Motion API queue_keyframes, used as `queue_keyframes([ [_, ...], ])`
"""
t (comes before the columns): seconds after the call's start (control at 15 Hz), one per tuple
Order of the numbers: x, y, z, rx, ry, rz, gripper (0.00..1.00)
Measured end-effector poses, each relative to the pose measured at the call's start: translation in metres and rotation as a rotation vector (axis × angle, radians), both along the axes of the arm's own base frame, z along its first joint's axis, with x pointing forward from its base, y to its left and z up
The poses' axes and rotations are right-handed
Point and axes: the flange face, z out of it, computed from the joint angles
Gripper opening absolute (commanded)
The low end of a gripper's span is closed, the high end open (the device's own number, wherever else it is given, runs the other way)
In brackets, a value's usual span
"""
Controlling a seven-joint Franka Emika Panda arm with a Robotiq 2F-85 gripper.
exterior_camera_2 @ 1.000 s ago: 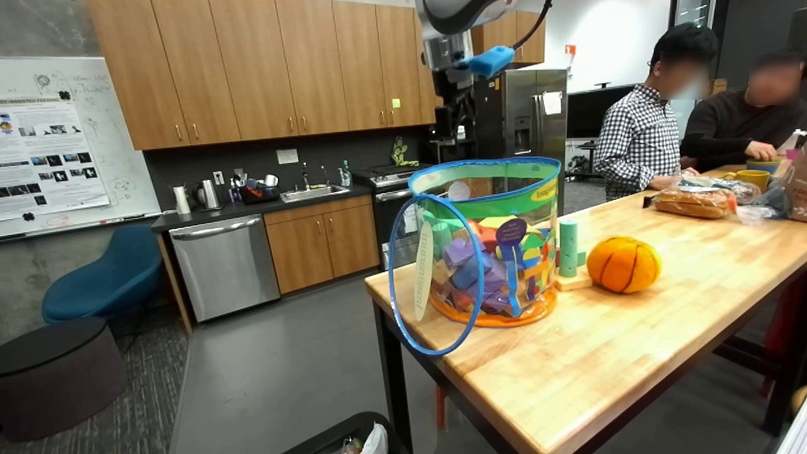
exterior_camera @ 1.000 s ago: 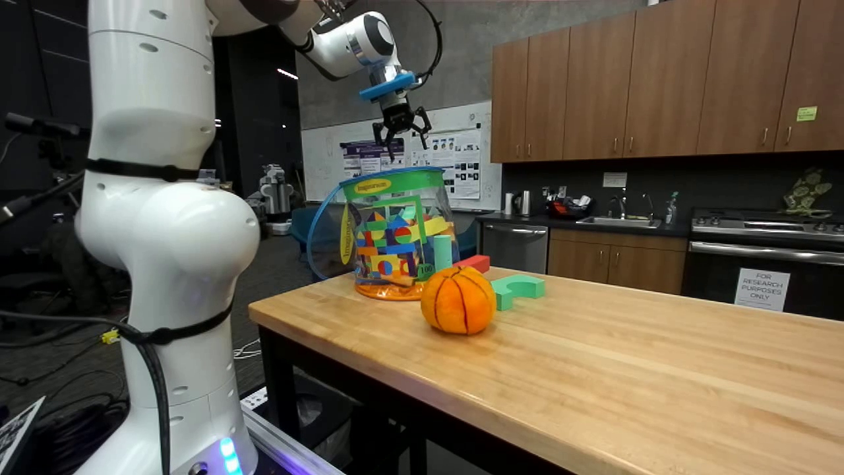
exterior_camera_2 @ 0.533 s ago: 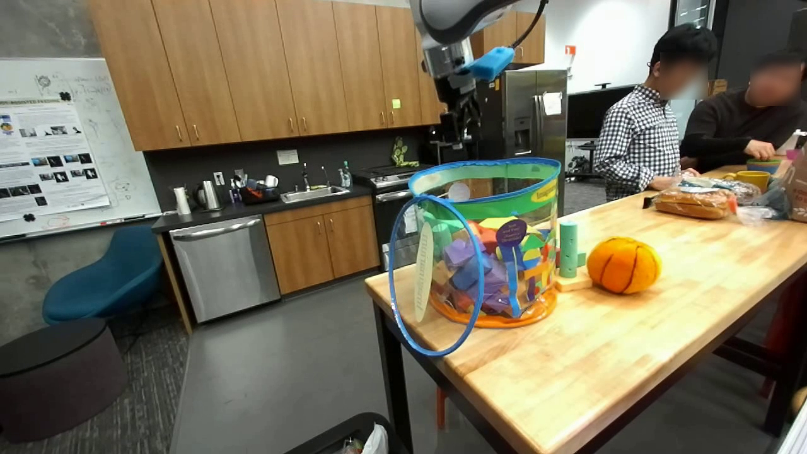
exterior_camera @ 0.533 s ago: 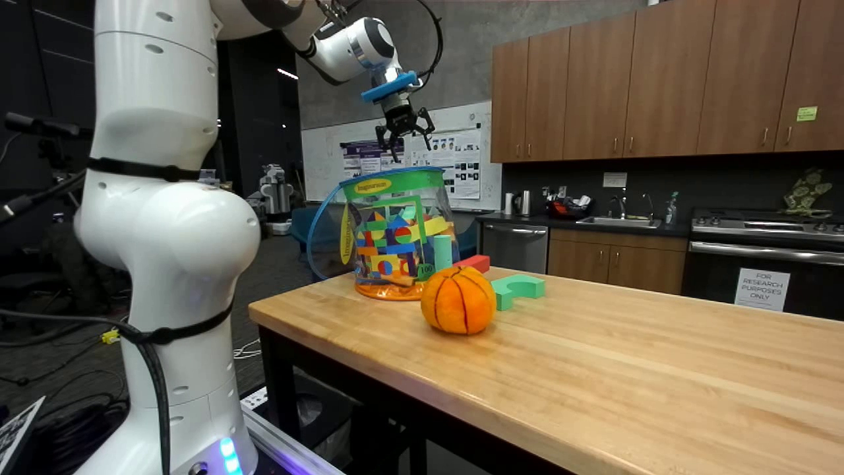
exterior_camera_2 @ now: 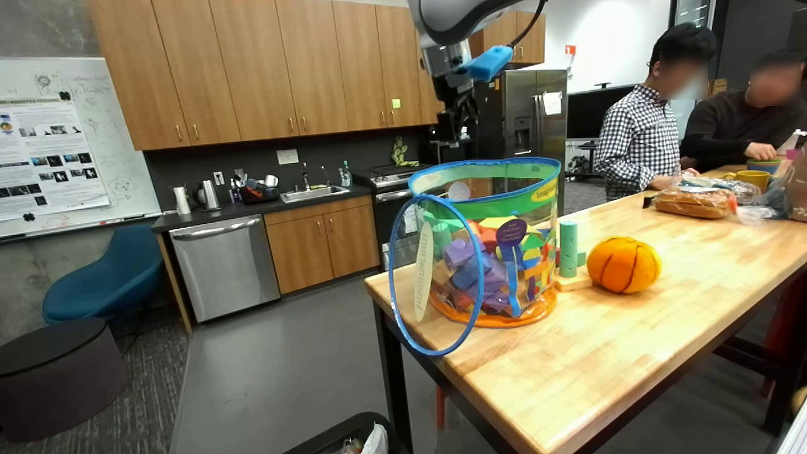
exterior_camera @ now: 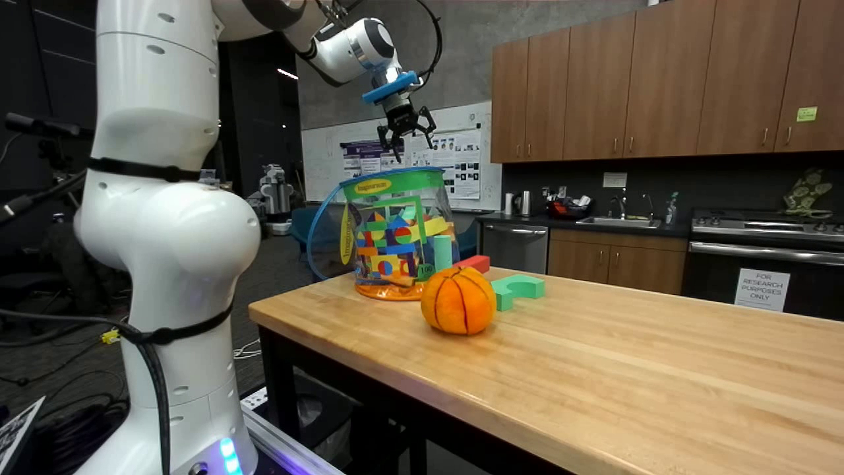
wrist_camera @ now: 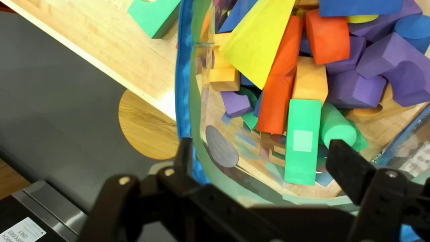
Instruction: Take the green triangle out of the bag
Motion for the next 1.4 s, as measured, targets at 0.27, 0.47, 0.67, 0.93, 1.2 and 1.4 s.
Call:
queue_keyframes([
  [0.27,0.0,0.0,-0.001,0.0,0.002,0.0,1.0],
  [0.47,0.002,0.0,-0.001,0.004,-0.004,0.001,1.0],
  [0.67,0.01,0.002,-0.015,0.013,0.002,-0.005,1.0],
  [0.93,0.034,0.017,-0.082,0.011,0.081,-0.014,1.0],
  [1.2,0.049,0.034,-0.141,0.004,0.152,-0.017,1.0],
  [1.4,0.056,0.039,-0.153,0.009,0.156,-0.017,1.0],
])
